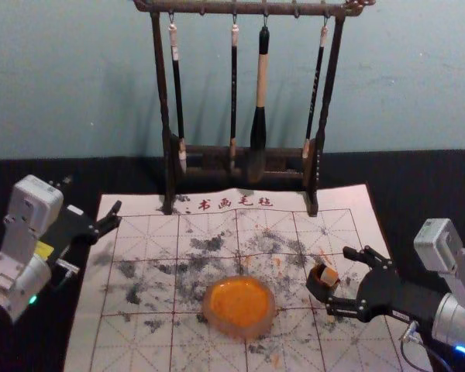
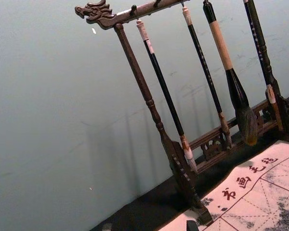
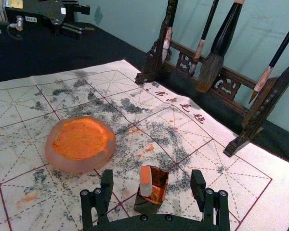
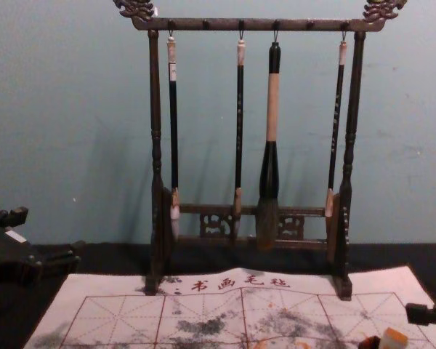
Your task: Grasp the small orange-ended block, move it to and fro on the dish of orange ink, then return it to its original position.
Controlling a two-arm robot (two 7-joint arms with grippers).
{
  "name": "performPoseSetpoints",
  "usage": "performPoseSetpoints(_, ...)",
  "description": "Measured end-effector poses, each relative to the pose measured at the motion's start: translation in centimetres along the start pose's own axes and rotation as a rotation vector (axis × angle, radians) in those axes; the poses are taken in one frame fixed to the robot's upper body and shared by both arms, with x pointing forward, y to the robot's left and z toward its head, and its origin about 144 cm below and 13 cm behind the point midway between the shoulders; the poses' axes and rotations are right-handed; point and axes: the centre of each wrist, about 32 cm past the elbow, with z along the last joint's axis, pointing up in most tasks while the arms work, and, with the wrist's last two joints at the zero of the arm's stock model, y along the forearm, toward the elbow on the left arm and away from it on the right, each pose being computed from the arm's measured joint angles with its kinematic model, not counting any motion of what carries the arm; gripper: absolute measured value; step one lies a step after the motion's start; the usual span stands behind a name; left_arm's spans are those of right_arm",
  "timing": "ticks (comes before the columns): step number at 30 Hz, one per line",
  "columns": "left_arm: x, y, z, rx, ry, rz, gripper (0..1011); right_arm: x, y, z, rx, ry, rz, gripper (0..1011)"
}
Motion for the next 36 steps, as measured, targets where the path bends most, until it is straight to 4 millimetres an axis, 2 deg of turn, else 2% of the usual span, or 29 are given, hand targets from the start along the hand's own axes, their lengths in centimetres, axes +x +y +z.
performPoseSetpoints(25,0.0,0.0,0.0,0.0,0.0,0.0,1001,0.03,0.21,0.01,-0.004,0.0,0.002,999)
performPoseSetpoints(31,0.0,0.0,0.0,0.0,0.0,0.0,1001,0.02,0.2,0.01,-0.004,-0.001,0.002,903)
performPoseSetpoints(36,0.0,0.0,0.0,0.0,0.0,0.0,1001,0.02,0.19,0.02,-0.003,-0.001,0.002,767)
